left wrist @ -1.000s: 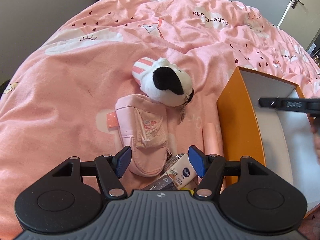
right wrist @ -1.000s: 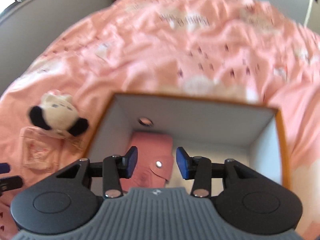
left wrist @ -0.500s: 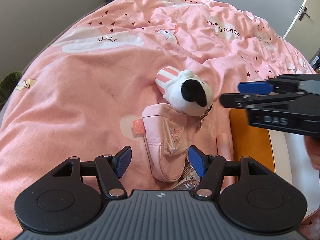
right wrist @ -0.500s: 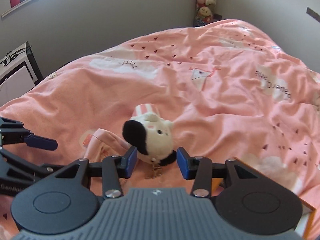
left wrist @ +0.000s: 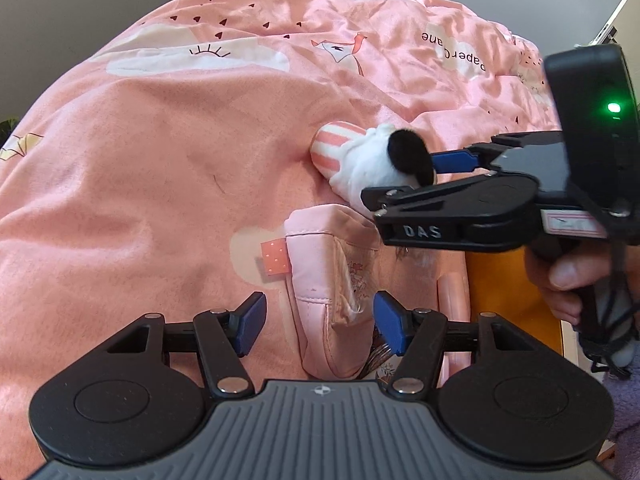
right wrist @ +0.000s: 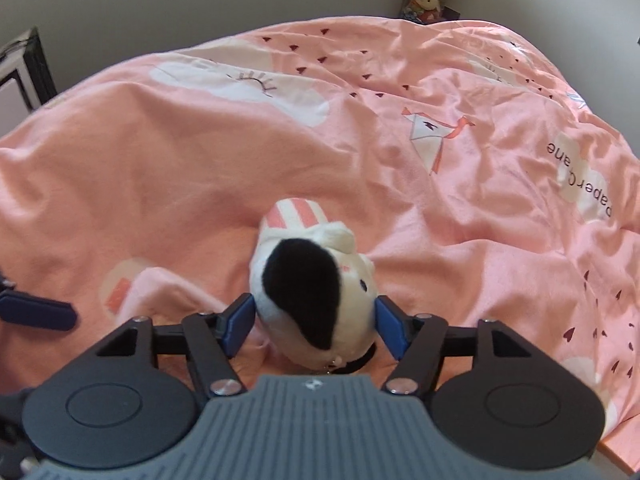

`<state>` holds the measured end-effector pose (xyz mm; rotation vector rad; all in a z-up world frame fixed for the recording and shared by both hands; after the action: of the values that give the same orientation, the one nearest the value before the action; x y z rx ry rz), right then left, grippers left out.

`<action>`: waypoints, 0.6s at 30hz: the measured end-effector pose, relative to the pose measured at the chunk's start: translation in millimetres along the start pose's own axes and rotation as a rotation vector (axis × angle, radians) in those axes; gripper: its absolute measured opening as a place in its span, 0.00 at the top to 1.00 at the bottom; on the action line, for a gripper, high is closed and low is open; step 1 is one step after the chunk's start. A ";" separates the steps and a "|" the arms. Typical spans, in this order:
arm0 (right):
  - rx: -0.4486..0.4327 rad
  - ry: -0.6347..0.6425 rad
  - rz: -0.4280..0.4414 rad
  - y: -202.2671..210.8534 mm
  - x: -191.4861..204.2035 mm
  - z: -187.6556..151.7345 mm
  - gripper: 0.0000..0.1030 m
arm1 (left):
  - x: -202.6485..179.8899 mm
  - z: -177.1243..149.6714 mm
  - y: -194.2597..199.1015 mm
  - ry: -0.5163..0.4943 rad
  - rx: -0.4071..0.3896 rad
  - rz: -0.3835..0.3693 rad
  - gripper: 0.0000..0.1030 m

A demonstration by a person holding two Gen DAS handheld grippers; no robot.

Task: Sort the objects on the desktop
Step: 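Grasp the pink pouch with the left tool while the right tool grasps the white plush, then carry the pouch and the white plush over the box with both tools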

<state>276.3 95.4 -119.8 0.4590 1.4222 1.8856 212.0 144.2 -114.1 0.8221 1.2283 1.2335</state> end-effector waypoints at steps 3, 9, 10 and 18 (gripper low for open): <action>0.006 -0.007 0.002 -11.0 -2.7 4.8 0.33 | 0.6 1.5 -6.3 0.004 0.012 -0.004 0.32; -0.004 -0.026 0.029 -15.4 -2.6 7.7 0.38 | -0.2 3.2 -18.7 0.017 0.029 -0.006 0.40; -0.006 -0.035 0.034 -13.6 -3.8 6.9 0.40 | -1.1 3.3 -21.0 0.018 0.033 -0.009 0.44; -0.109 -0.158 0.131 44.6 -28.3 -0.7 0.43 | -3.1 1.5 -16.8 0.033 -0.001 0.002 0.70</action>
<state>280.3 68.6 -74.5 0.6462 1.2060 1.9722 217.8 138.0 -129.0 0.8053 1.2538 1.2535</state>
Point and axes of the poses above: each gripper's, at about its wrist camera, not at the fingertips, and y roughly against the way its jaws point, x to its left, z to its top, the point moved 9 cm from there along -y, roughly the way its jaws point, and after that the axes turned 14 degrees about x, right-handed, at the moved point
